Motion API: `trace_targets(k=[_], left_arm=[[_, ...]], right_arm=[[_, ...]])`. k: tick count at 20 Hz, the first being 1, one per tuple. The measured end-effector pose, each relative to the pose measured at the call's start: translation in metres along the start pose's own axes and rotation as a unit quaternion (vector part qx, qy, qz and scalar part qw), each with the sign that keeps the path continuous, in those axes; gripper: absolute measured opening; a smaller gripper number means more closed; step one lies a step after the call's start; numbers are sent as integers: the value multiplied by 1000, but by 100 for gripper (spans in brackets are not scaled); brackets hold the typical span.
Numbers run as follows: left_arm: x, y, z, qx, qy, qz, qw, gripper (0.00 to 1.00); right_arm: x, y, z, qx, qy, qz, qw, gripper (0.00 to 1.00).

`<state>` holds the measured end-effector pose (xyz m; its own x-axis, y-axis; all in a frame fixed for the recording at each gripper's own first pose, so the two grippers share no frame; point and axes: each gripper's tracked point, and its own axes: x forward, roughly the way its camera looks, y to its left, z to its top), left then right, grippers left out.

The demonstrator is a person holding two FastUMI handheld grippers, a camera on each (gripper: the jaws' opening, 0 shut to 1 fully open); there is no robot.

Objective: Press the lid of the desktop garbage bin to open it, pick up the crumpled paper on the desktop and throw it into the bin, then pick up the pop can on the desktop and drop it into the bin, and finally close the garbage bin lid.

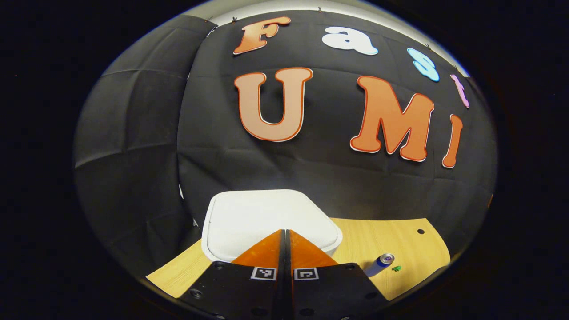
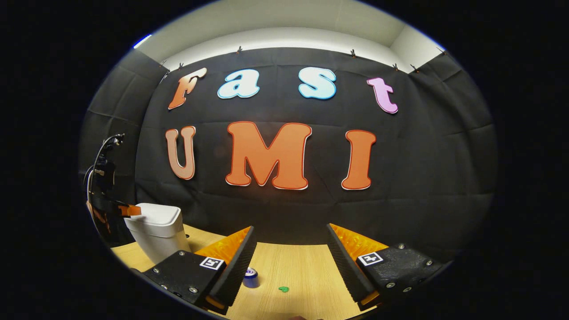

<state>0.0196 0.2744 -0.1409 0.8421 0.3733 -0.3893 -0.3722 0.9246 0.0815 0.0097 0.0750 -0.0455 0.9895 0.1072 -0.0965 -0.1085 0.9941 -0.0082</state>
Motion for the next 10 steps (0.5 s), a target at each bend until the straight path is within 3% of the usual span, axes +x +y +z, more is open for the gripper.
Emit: trace_targets(k=[5, 10], left_arm=[[8, -4, -14, -40, 38, -16, 998, 0], [11, -3, -13, -33, 56, -18, 998, 0]], right_arm=[[5, -1, -4, 2, 6, 0, 1000, 93], [8, 0, -11, 2, 15, 8, 1000, 93]])
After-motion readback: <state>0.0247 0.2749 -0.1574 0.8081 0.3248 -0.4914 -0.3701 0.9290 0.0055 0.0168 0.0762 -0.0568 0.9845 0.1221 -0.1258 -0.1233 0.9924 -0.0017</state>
